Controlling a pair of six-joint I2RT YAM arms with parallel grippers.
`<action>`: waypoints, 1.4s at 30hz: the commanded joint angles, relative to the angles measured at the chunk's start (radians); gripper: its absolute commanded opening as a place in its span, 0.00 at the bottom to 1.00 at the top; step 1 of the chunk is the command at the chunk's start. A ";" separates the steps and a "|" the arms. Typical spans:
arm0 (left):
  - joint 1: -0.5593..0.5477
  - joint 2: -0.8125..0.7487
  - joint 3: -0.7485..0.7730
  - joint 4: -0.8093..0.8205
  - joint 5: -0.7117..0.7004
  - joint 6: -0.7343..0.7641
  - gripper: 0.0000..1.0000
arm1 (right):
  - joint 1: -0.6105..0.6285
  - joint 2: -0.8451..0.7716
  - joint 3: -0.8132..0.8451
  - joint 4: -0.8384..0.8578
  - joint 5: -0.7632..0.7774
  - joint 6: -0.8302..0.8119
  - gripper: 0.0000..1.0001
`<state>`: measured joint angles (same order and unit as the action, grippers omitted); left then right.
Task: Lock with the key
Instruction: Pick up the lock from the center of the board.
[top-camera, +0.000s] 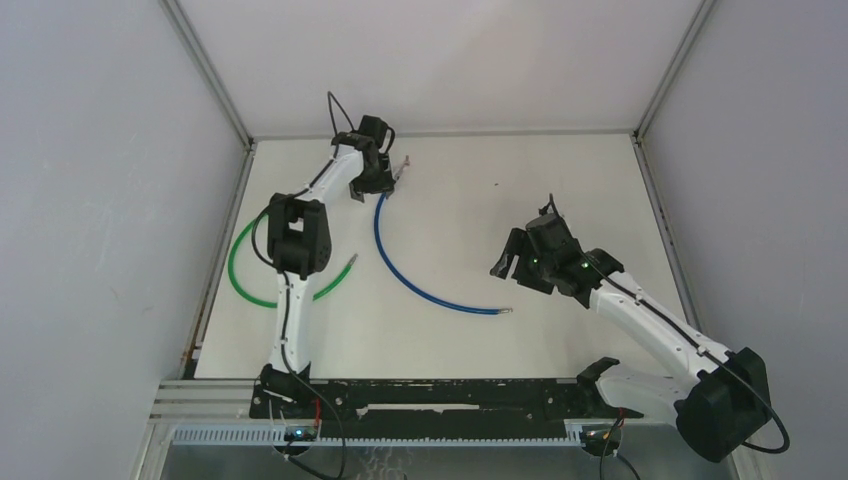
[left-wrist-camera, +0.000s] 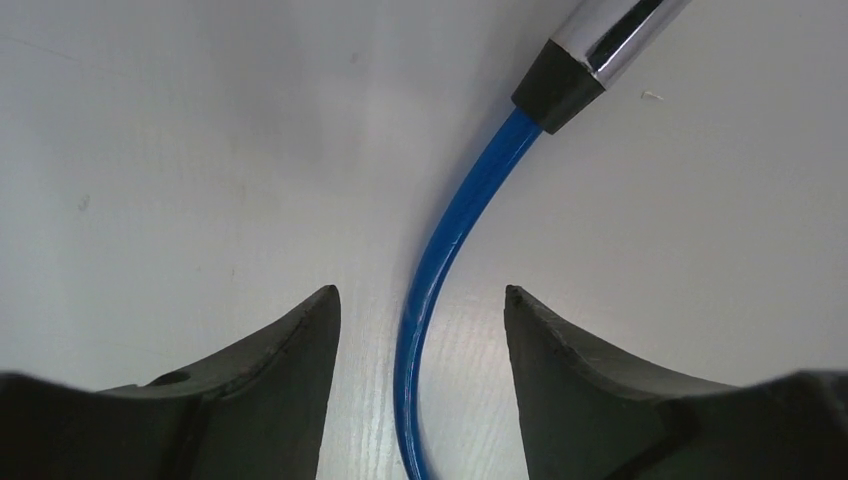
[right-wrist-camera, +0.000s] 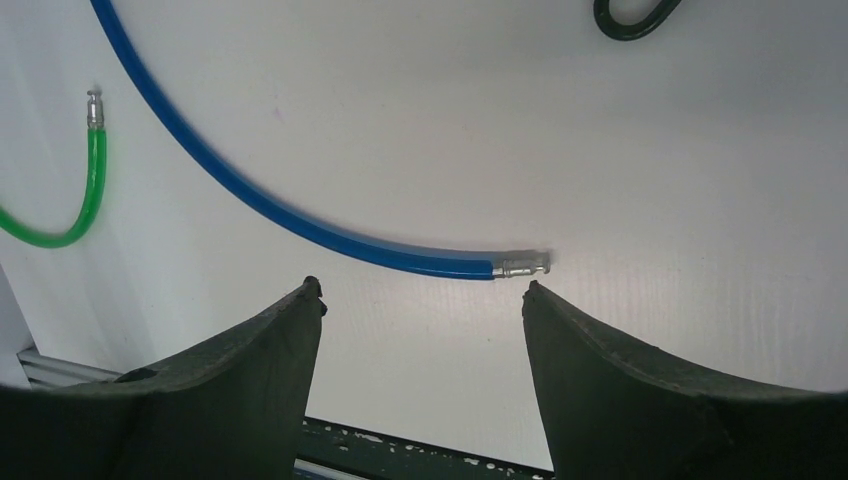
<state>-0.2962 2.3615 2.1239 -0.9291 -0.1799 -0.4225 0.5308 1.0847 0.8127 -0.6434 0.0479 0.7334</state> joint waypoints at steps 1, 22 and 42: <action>0.000 -0.042 -0.079 0.039 0.049 -0.052 0.63 | 0.022 0.002 0.005 0.022 0.019 0.040 0.80; -0.009 -0.316 -0.590 0.237 -0.060 -0.467 0.00 | 0.014 -0.015 -0.010 -0.183 0.033 0.277 0.80; -0.168 -0.604 -0.916 0.307 -0.126 -0.653 0.00 | -0.108 0.142 -0.156 -0.021 0.071 0.575 0.74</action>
<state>-0.4511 1.8488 1.2209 -0.6395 -0.2596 -1.0981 0.4511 1.2091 0.6476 -0.7383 0.0723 1.2625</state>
